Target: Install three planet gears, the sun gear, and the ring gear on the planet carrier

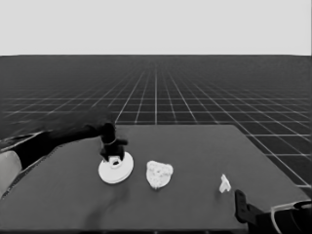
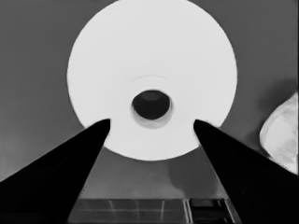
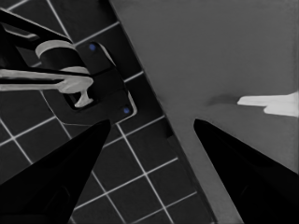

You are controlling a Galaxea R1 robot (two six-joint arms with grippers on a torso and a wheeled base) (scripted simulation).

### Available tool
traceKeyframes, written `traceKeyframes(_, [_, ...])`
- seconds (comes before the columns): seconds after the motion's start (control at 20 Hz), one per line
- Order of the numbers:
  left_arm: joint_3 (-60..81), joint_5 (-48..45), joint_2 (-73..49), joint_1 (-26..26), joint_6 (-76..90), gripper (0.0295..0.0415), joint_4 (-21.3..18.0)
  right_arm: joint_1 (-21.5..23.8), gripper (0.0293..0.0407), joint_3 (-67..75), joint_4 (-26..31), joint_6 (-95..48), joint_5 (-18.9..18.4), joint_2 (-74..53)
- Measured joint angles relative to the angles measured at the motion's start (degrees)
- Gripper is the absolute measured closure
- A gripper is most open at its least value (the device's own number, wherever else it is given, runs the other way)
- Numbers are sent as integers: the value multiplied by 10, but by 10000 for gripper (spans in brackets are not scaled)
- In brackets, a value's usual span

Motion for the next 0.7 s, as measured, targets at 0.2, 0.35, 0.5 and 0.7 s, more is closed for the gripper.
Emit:
traceKeyframes(0.2, [-37,-23,15,32,15,326,19,0,315,0,0,0,0,0])
traceKeyframes(0.35, [-41,-26,17,35,17,326,21,0,315,0,0,0,0,0])
traceKeyframes(0.5, [-42,-26,17,35,17,362,22,0,315,0,0,0,0,0])
traceKeyframes(0.7, [-42,-26,17,35,17,362,22,0,315,0,0,0,0,0])
